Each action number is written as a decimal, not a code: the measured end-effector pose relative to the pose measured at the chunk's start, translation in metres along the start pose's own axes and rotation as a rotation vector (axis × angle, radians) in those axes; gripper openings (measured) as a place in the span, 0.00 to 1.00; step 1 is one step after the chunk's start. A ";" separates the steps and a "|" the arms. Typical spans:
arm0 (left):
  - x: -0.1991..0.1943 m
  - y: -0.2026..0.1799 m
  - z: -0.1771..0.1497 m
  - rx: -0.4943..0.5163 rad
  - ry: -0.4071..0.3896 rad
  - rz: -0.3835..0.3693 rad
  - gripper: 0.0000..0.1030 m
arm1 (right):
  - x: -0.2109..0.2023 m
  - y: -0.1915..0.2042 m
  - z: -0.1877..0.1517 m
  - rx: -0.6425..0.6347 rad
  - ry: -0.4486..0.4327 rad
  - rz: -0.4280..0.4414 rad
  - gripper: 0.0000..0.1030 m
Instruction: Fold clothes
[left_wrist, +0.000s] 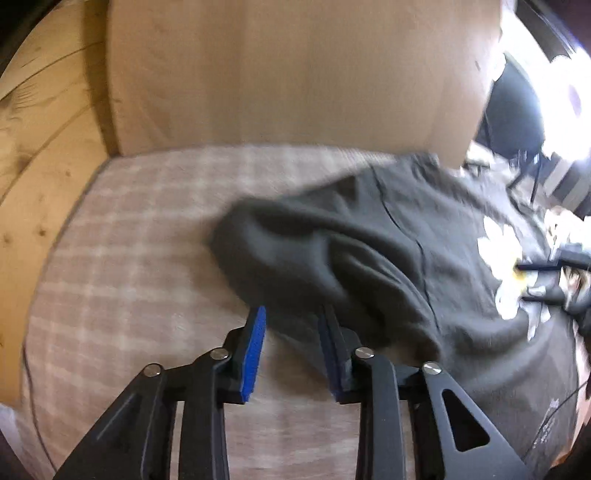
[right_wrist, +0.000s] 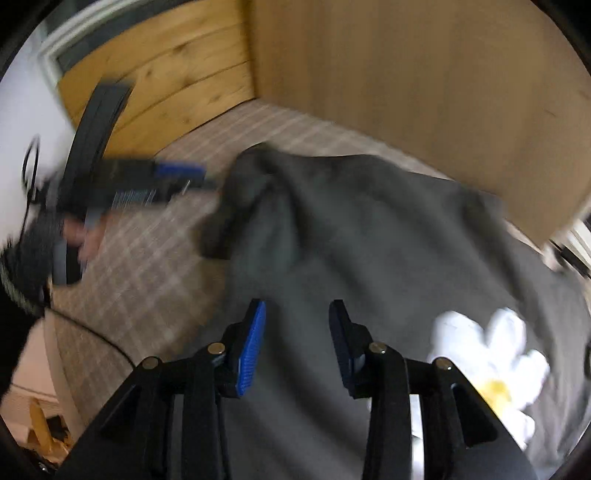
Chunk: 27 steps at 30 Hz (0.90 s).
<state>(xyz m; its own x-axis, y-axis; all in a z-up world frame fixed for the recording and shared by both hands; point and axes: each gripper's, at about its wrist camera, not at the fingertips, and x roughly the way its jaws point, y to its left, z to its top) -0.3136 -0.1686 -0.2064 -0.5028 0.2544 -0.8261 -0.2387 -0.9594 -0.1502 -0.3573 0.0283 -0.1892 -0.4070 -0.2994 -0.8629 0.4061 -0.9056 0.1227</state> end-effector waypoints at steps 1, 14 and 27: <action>0.002 0.013 0.007 -0.019 -0.001 0.005 0.34 | 0.007 0.010 0.003 -0.013 0.005 0.002 0.35; 0.045 0.041 0.049 0.054 0.092 -0.171 0.04 | 0.055 0.046 0.024 -0.104 0.063 0.011 0.10; 0.009 0.059 0.071 0.121 0.077 0.064 0.25 | 0.048 0.021 0.026 0.001 0.136 0.168 0.16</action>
<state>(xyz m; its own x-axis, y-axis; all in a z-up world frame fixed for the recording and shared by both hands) -0.3915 -0.2144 -0.1844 -0.4563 0.1789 -0.8717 -0.3093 -0.9504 -0.0331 -0.3895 -0.0126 -0.2156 -0.2196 -0.4026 -0.8886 0.4582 -0.8467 0.2704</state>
